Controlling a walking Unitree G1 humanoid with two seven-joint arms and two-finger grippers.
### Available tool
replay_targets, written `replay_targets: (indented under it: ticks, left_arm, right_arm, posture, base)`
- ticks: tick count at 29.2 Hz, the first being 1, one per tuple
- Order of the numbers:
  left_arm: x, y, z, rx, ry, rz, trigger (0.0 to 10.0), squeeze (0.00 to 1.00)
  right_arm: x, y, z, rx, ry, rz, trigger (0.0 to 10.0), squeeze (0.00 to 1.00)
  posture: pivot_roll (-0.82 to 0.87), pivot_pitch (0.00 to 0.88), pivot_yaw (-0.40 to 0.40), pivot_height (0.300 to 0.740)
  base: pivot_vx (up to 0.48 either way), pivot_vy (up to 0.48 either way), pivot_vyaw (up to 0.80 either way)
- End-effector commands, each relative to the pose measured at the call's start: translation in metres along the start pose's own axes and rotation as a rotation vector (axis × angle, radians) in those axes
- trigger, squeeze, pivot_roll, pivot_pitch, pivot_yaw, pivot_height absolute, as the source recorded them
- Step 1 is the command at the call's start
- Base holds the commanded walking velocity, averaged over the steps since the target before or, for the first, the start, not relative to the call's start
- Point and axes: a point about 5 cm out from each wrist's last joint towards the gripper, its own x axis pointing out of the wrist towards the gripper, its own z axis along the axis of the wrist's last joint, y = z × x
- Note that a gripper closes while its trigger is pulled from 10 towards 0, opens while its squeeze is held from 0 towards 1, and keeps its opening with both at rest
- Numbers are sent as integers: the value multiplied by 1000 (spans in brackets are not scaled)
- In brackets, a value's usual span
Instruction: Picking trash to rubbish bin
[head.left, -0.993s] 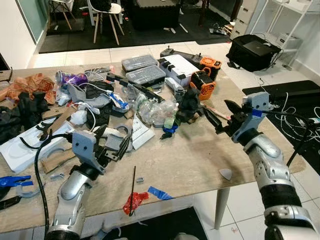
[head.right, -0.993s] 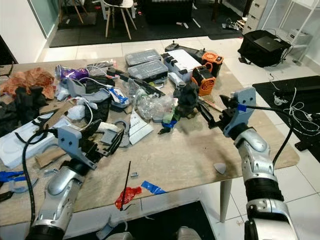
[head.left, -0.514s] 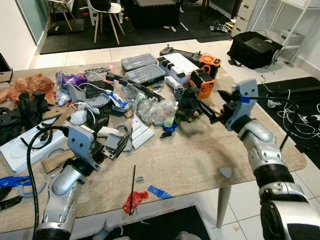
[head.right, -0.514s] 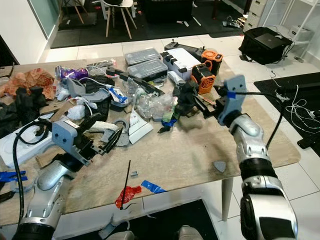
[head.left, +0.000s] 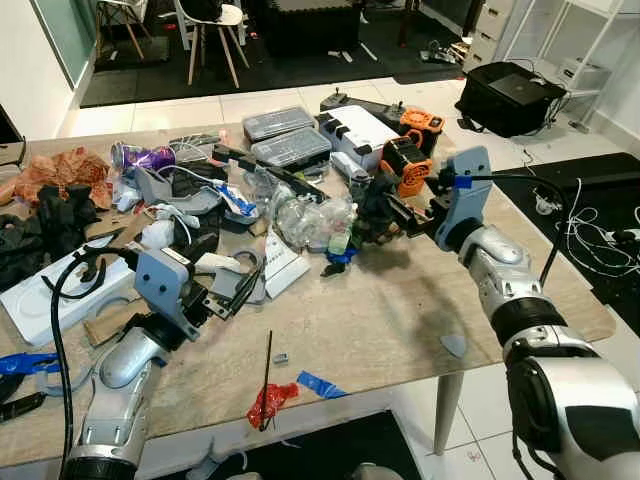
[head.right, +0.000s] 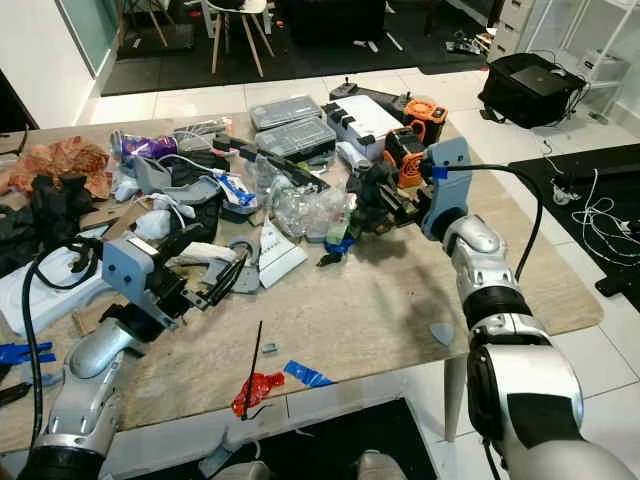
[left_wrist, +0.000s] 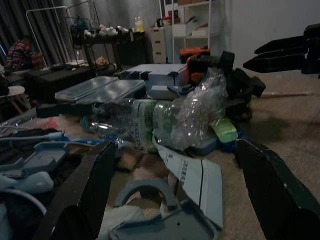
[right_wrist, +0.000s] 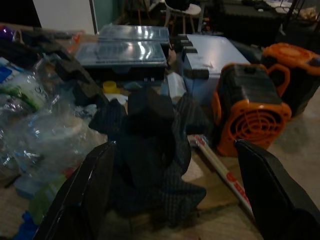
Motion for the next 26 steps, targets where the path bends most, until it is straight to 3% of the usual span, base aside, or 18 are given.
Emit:
replay_targets:
  ticks: [1,16,18,21,26]
  left_arm:
    - [-2,0,3,22,9,-13,10000,0]
    - [-16,5,26,10,-23,1,10000,0]
    - [-23,10,41,-4,-48,6,10000,0]
    - [-25,11,45,-7,-53,5,10000,0]
    - [-31,8,67,-24,-74,-40,10000,0]
  right_arm:
    - [3,2,0,-7,9,0,10000,0]
    - [6,4,-2,-8,47,-11,10000,0]
    - [7,4,-1,-17,48,-13,10000,0]
    - [7,5,0,-19,46,-13,10000,0]
    - [8,6,1,-25,37,-6,10000,0]
  posture:
    - [87,0,16,740]
    - [131,0,37,740]
    - [144,35,56,740]
    - [146,43,60,740]
    - [158,129,91,740]
  base:
    - [0,0,0]
    - [0,0,0]
    - [0,0,0]
    - [0,0,0]
    - [0,0,0]
